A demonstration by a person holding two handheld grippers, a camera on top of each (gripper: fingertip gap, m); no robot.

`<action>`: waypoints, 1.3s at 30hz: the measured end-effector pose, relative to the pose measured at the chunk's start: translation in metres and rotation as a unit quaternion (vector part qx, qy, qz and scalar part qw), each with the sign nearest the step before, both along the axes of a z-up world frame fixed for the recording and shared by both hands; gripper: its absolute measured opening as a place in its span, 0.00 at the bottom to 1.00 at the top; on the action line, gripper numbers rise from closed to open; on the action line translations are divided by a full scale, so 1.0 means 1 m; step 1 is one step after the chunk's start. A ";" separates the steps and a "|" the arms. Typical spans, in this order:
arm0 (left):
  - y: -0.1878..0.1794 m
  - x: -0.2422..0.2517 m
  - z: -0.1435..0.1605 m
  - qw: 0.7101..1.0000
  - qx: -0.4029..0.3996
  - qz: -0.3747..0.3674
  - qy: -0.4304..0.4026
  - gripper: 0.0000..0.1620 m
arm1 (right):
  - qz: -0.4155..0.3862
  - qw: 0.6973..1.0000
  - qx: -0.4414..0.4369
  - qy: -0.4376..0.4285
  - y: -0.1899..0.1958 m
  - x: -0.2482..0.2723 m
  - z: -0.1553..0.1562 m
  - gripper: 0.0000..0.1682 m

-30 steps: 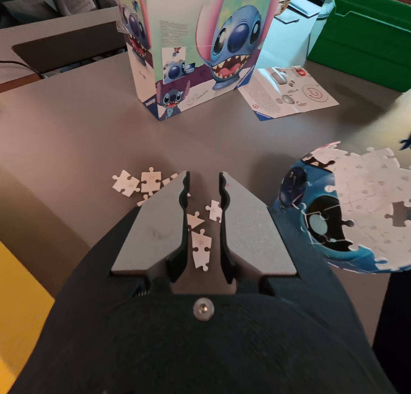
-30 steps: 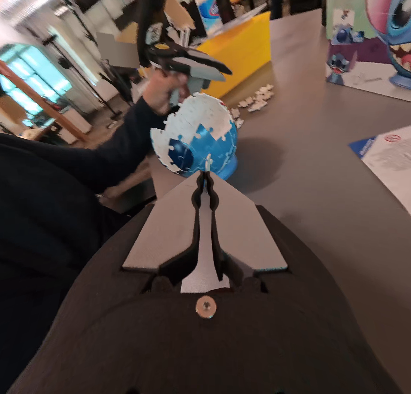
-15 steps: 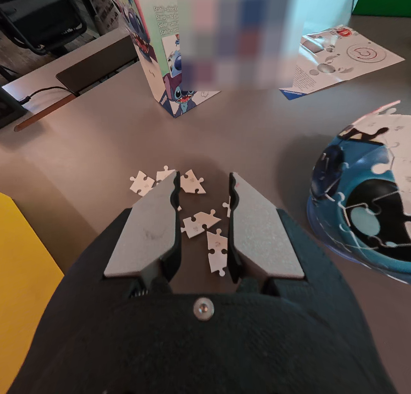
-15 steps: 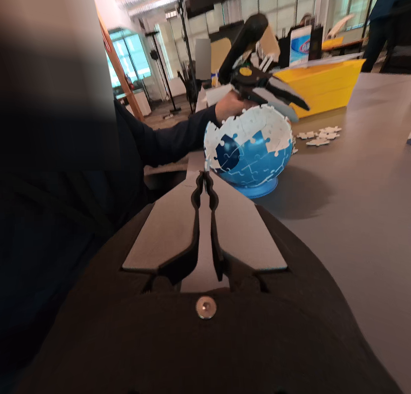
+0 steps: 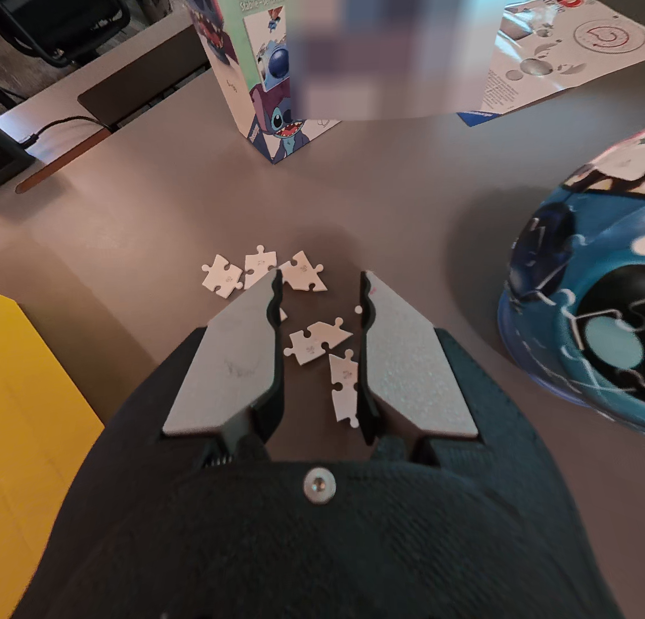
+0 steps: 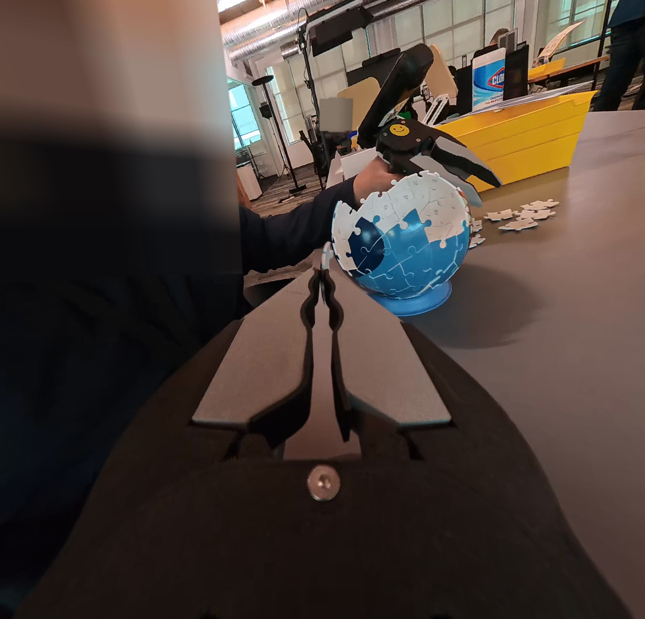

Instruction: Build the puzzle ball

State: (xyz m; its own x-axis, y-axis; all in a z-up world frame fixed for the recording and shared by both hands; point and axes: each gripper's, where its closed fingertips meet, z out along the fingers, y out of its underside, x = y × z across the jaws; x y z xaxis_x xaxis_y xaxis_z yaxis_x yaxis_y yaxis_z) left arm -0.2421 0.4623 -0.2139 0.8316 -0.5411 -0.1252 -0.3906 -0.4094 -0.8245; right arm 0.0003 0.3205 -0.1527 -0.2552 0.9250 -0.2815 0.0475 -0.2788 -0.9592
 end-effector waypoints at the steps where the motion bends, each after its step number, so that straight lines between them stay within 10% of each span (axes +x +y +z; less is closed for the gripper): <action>1: 0.001 -0.002 -0.003 1.000 -0.006 0.004 0.001 0.27 | 0.001 1.000 0.002 -0.002 -0.001 0.000 0.000 0.00; 28: 0.004 -0.003 -0.015 1.000 -0.015 0.004 0.024 0.28 | -0.131 0.984 0.109 -0.048 0.022 -0.005 -0.012 0.00; 39: 0.002 0.009 -0.008 1.000 -0.001 -0.012 0.012 0.27 | -0.098 0.973 0.197 -0.073 -0.037 -0.061 -0.021 0.00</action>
State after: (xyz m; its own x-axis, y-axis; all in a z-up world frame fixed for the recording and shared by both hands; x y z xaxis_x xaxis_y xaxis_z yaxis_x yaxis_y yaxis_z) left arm -0.2328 0.4638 -0.2222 0.8150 -0.5612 -0.1445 -0.4201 -0.4004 -0.8143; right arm -0.0611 0.2839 -0.1740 -0.0462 0.9953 0.0850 0.1747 0.0918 -0.9803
